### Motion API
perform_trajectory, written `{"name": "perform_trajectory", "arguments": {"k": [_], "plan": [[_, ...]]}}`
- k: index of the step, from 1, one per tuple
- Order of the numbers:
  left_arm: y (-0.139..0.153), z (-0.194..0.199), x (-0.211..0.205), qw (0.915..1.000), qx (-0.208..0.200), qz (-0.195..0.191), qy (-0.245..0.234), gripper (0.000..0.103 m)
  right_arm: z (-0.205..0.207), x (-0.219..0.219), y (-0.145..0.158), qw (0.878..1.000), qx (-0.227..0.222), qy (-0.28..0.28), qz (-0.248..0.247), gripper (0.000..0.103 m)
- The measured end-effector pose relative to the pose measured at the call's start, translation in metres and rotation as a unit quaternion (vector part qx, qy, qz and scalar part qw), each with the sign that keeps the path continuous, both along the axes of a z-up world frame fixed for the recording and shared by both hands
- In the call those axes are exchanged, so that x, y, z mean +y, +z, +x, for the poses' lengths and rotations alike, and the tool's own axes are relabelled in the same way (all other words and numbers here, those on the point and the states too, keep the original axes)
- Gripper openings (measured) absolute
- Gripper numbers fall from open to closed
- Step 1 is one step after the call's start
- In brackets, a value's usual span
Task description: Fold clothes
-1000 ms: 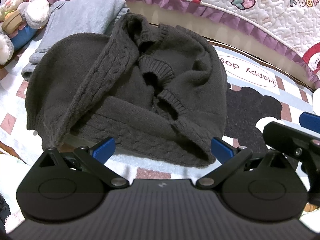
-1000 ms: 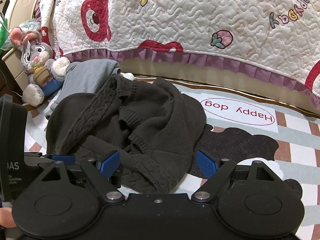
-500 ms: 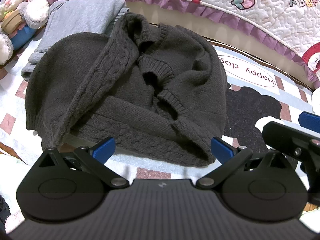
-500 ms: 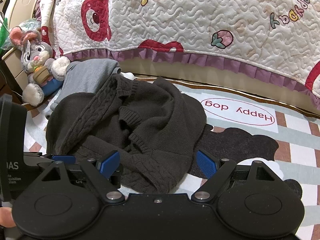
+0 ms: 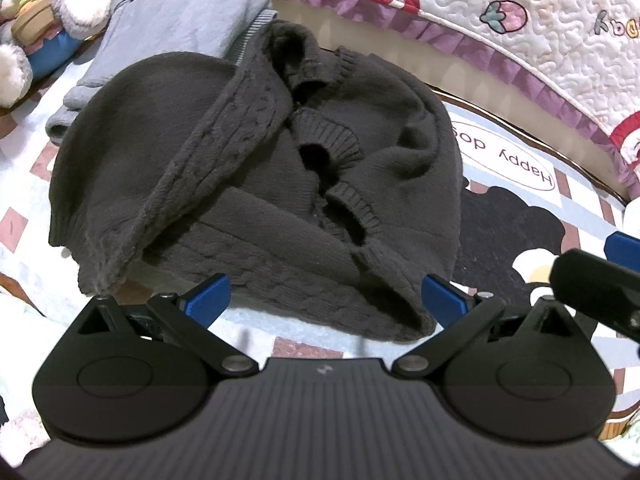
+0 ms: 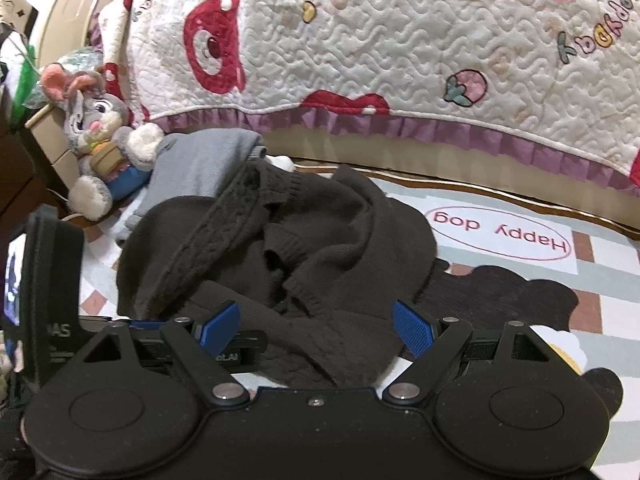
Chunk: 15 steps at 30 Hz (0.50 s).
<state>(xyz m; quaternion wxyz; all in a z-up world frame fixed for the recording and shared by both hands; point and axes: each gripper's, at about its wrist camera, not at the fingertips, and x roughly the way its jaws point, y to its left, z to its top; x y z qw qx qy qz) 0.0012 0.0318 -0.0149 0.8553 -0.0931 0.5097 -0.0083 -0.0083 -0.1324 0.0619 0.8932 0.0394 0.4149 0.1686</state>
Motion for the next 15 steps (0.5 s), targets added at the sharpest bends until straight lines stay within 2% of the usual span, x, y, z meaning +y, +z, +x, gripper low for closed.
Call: {"name": "perform_trajectory", "arguments": {"k": [15], "plan": [[-0.0066,-0.0017,0.0029,0.9999,0.000,0.012,0.003,0.103,0.0007,0.0009,-0.0028,1.000,-0.004,-0.004,-0.003,0.087]]}}
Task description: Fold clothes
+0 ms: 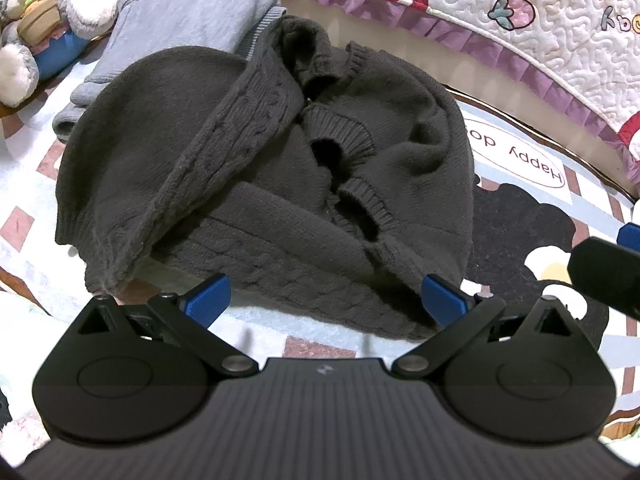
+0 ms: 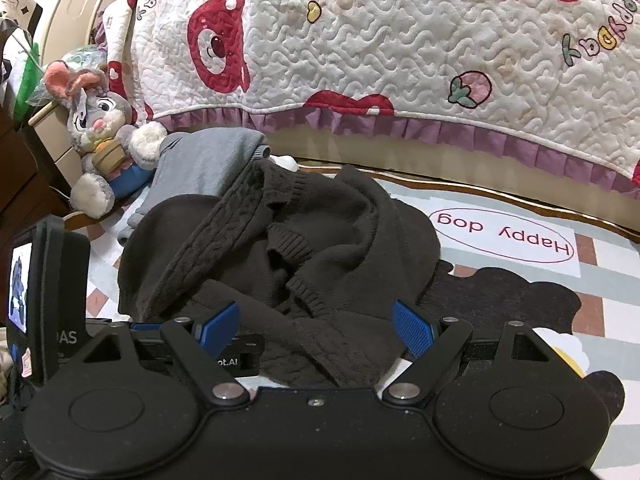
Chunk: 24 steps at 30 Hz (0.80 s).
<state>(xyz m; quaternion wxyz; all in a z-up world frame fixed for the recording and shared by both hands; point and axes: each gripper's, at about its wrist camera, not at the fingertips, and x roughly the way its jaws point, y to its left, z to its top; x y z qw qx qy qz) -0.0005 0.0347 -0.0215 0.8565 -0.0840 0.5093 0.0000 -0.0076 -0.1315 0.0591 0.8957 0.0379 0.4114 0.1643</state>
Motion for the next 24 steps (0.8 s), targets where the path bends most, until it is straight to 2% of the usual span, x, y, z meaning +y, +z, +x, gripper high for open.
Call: {"name": "perform_trajectory", "arguments": {"k": [4,6,8,12,16,19,20,22,24], "plan": [[0.000,-0.002,0.000,0.9999,-0.015,0.000,-0.004,0.103,-0.004,0.004,-0.001,1.000,-0.016,0.016,-0.005,0.086],[0.001,-0.005,0.000,0.9992,-0.039,0.004,-0.005,0.103,-0.005,0.009,-0.002,0.999,-0.033,0.029,-0.012,0.077],[-0.001,-0.006,0.003,0.9989,-0.047,0.004,-0.003,0.103,-0.004,0.014,-0.005,0.998,-0.046,0.032,-0.022,0.061],[-0.009,-0.005,0.015,0.9991,-0.040,0.001,0.017,0.099,0.002,0.012,-0.012,0.999,-0.031,0.036,0.006,0.056],[-0.016,-0.005,0.028,0.9986,-0.037,-0.001,0.038,0.081,0.008,0.014,-0.030,0.998,-0.047,0.050,-0.009,0.056],[-0.026,-0.004,0.035,0.9983,-0.041,0.001,0.042,0.064,0.024,0.015,-0.057,0.995,-0.056,0.059,-0.051,0.074],[-0.029,-0.004,0.035,0.9974,-0.050,0.001,0.051,0.060,0.031,0.014,-0.065,0.995,-0.053,0.055,-0.062,0.074],[-0.036,-0.003,0.034,0.9963,-0.066,0.010,0.054,0.051,0.047,0.007,-0.078,0.996,-0.042,0.049,-0.060,0.074],[-0.041,0.000,0.029,0.9953,-0.076,0.035,0.049,0.048,0.069,-0.003,-0.085,0.998,-0.030,0.033,-0.044,0.074]]}}
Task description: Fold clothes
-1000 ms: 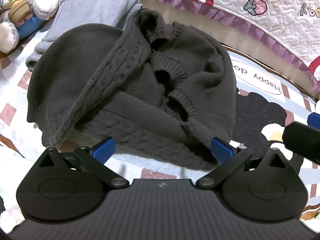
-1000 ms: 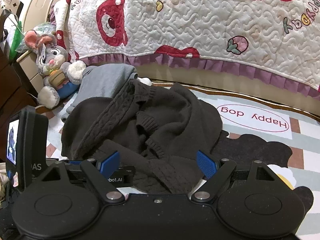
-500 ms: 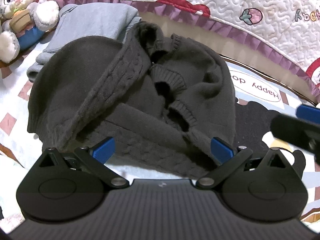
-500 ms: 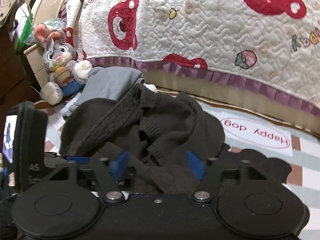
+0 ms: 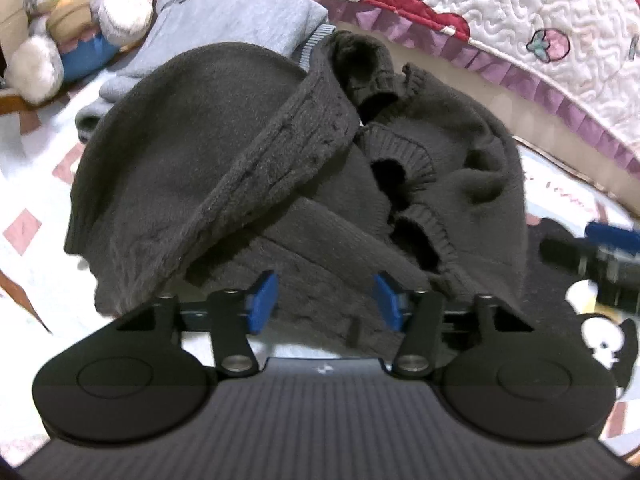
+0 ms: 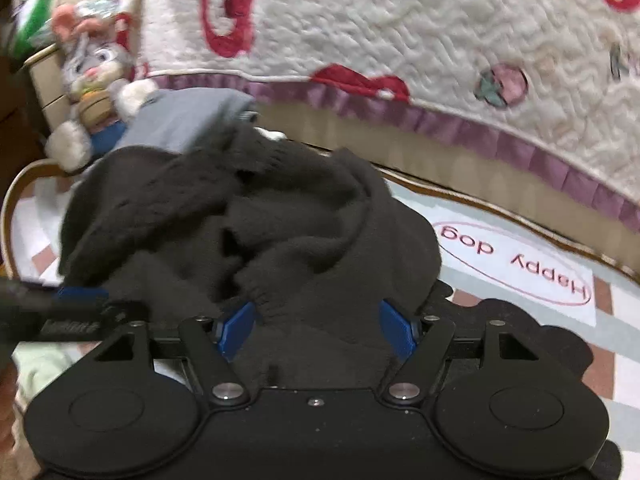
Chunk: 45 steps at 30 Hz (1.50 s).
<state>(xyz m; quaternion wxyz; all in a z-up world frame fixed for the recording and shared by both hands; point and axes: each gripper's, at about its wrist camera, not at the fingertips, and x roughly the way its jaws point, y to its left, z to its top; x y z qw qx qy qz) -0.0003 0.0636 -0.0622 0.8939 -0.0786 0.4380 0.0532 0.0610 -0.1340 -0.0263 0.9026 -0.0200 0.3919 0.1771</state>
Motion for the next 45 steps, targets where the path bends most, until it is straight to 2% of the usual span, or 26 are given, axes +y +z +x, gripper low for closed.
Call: {"name": "perform_trajectory", "arguments": {"k": [2,3,5,6,9,10,11,12,13,14,19,20,21,22,23,26,29,32,33,35,38,41,43,44,45], "plan": [[-0.002,0.003,-0.006,0.9993,-0.014,0.034,-0.004,0.046,0.019,-0.008,-0.004,0.999,0.011,-0.011,0.028,0.072],[-0.001,0.005,-0.007,0.9985,-0.023,0.049,-0.002,0.046,0.029,-0.010,-0.006,0.999,0.019,-0.007,0.042,0.067],[0.006,0.007,-0.005,0.9967,-0.046,0.067,0.003,0.046,0.040,-0.005,-0.008,0.998,0.032,0.011,0.043,0.032],[0.011,0.008,-0.003,0.9958,-0.060,0.069,0.006,0.046,0.044,-0.002,-0.008,0.999,0.031,0.016,0.036,0.029],[0.022,0.019,0.003,0.9950,-0.079,0.061,0.001,0.054,0.056,0.008,-0.007,0.999,0.011,0.039,0.011,0.029],[0.024,0.025,0.004,0.9950,-0.078,0.063,-0.002,0.055,0.059,0.010,-0.008,0.999,-0.003,0.041,-0.005,0.038],[0.024,0.032,0.004,0.9950,-0.074,0.067,-0.008,0.057,0.064,0.012,-0.009,0.999,-0.014,0.041,-0.020,0.057],[0.024,0.040,0.002,0.9949,-0.071,0.070,-0.018,0.059,0.070,0.013,-0.010,0.998,-0.023,0.040,-0.034,0.066],[0.023,0.048,-0.002,0.9947,-0.069,0.073,-0.025,0.065,0.077,0.013,-0.013,0.998,-0.026,0.038,-0.039,0.080],[0.021,0.053,-0.005,0.9945,-0.068,0.075,-0.029,0.067,0.084,0.011,-0.017,0.999,-0.021,0.036,-0.034,0.087],[0.008,0.048,-0.014,0.9913,-0.101,0.075,-0.038,0.070,0.113,-0.008,-0.060,0.997,0.067,-0.015,0.037,0.088],[0.005,0.044,-0.014,0.9903,-0.107,0.079,-0.041,0.070,0.117,-0.012,-0.069,0.995,0.079,-0.030,0.058,0.084],[0.003,0.042,-0.014,0.9894,-0.111,0.082,-0.045,0.070,0.119,-0.013,-0.074,0.993,0.084,-0.041,0.073,0.073],[0.002,0.040,-0.013,0.9892,-0.112,0.083,-0.045,0.069,0.120,-0.014,-0.077,0.991,0.087,-0.051,0.085,0.036],[0.003,0.040,-0.012,0.9893,-0.112,0.083,-0.044,0.064,0.121,-0.015,-0.080,0.989,0.091,-0.061,0.098,0.024],[0.010,0.040,-0.003,0.9911,-0.119,0.045,-0.038,0.056,0.098,-0.020,-0.056,0.986,0.044,-0.084,0.134,0.020],[0.014,0.039,0.009,0.9911,-0.113,-0.037,-0.058,0.041,0.055,-0.031,-0.019,0.982,-0.018,-0.108,0.154,0.019],[0.012,0.037,0.017,0.9819,-0.097,-0.137,-0.088,0.032,0.013,-0.042,0.016,0.980,-0.085,-0.145,0.105,0.018],[0.012,0.036,0.017,0.9781,-0.095,-0.157,-0.098,0.032,-0.001,-0.046,0.027,0.978,-0.106,-0.157,0.088,0.017],[0.016,0.031,0.009,0.9750,-0.098,-0.159,-0.121,0.032,-0.019,-0.065,0.044,0.973,-0.117,-0.187,0.069,0.017],[0.026,0.017,-0.012,0.9699,-0.120,-0.134,-0.164,0.032,-0.058,-0.106,0.064,0.958,-0.120,-0.255,0.052,0.016],[0.033,0.008,-0.033,0.9643,-0.122,-0.127,-0.198,0.032,-0.070,-0.155,0.052,0.941,-0.090,-0.326,-0.010,0.018],[0.030,0.010,-0.045,0.9631,-0.095,-0.134,-0.213,0.039,-0.058,-0.188,0.008,0.931,-0.019,-0.355,-0.082,0.022],[0.026,0.012,-0.052,0.9635,-0.076,-0.133,-0.220,0.040,-0.050,-0.204,-0.016,0.922,0.020,-0.367,-0.120,0.024],[0.021,0.013,-0.059,0.9635,-0.058,-0.131,-0.226,0.040,-0.052,-0.219,-0.033,0.915,0.049,-0.390,-0.097,0.028]]}}
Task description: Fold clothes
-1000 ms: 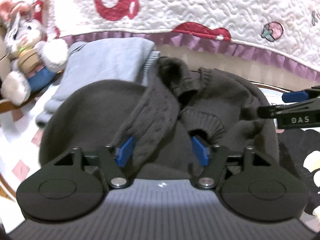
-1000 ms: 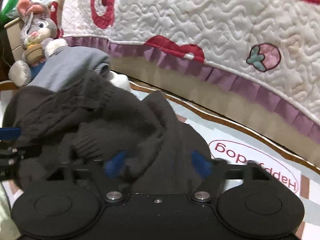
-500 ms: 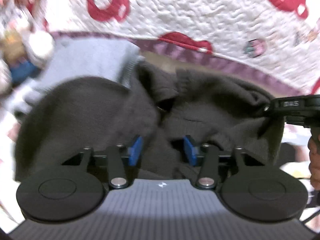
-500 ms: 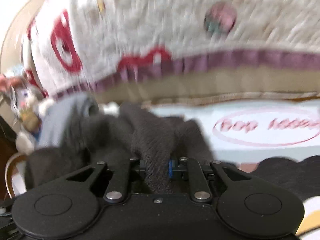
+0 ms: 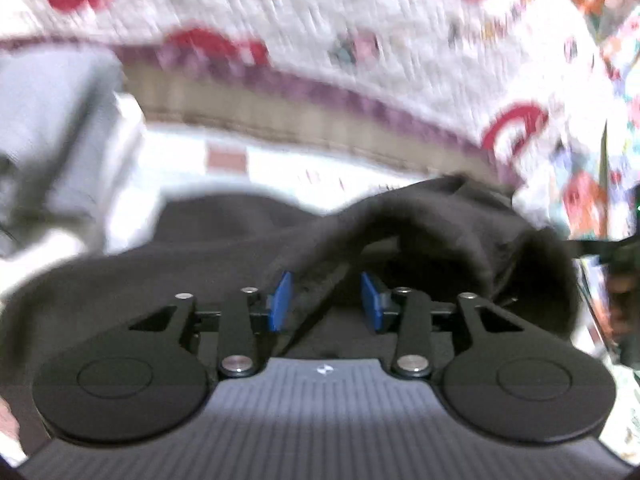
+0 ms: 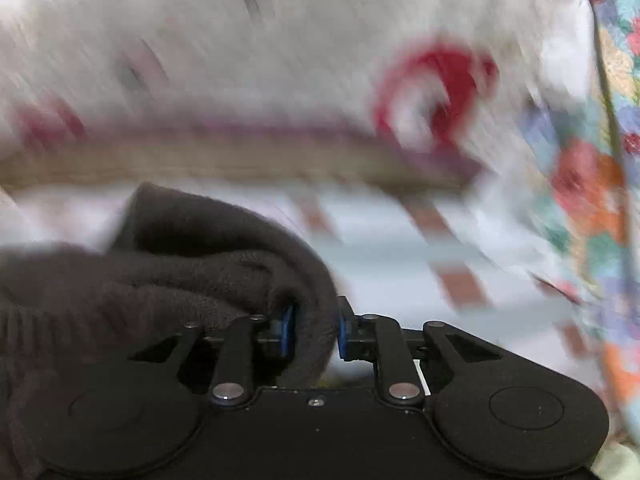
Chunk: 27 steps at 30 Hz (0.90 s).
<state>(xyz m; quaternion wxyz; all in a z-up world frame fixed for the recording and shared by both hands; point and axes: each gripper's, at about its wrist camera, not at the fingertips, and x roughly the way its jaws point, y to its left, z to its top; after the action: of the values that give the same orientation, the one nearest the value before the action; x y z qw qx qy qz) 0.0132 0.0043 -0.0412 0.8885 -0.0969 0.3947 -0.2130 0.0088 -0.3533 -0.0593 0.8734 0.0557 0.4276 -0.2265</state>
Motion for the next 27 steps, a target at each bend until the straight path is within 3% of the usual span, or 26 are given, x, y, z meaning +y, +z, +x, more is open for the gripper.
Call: {"name": "perform_trajectory", "arguments": {"k": [1,3,7,11,14,16,21,22,23,24,25,27], "plan": [[-0.005,0.000,-0.007,0.9998,0.006,0.016,-0.007,0.042,-0.005,-0.015,-0.015,0.998,0.005,-0.031,0.047,0.028],[-0.016,-0.003,-0.018,0.9983,0.011,0.055,-0.020,0.044,-0.027,-0.032,-0.025,0.988,-0.027,-0.058,0.140,0.028],[-0.031,0.002,-0.030,0.9945,0.025,0.099,-0.025,0.045,-0.039,-0.019,-0.019,0.993,-0.021,0.002,0.112,0.029],[-0.033,0.005,-0.035,0.9946,0.030,0.094,-0.033,0.052,-0.053,0.015,0.002,0.985,-0.040,0.122,0.111,0.058],[-0.035,0.003,-0.038,0.9945,0.032,0.090,-0.041,0.058,-0.056,0.044,0.007,0.970,-0.046,0.197,0.131,0.069],[-0.038,0.001,-0.040,0.9937,0.035,0.096,-0.046,0.059,-0.052,0.064,-0.001,0.962,-0.031,0.235,0.132,0.071],[-0.043,0.002,-0.046,0.9922,0.039,0.106,-0.052,0.063,-0.029,0.097,-0.035,0.966,0.007,0.246,0.074,0.071],[-0.044,0.003,-0.047,0.9920,0.038,0.108,-0.053,0.063,-0.024,0.102,-0.040,0.968,0.008,0.243,0.060,0.068],[-0.046,0.004,-0.047,0.9917,0.039,0.110,-0.053,0.063,-0.022,0.107,-0.041,0.972,-0.003,0.234,0.020,0.057],[-0.048,0.005,-0.048,0.9915,0.042,0.108,-0.059,0.063,-0.019,0.110,-0.039,0.972,-0.012,0.233,-0.027,0.040],[-0.049,0.007,-0.049,0.9912,0.045,0.105,-0.067,0.063,-0.016,0.114,-0.036,0.969,-0.020,0.234,-0.075,0.010],[-0.053,0.013,-0.047,0.9925,0.054,0.093,-0.059,0.063,-0.013,0.106,-0.014,0.971,-0.062,0.210,-0.096,0.010]]}}
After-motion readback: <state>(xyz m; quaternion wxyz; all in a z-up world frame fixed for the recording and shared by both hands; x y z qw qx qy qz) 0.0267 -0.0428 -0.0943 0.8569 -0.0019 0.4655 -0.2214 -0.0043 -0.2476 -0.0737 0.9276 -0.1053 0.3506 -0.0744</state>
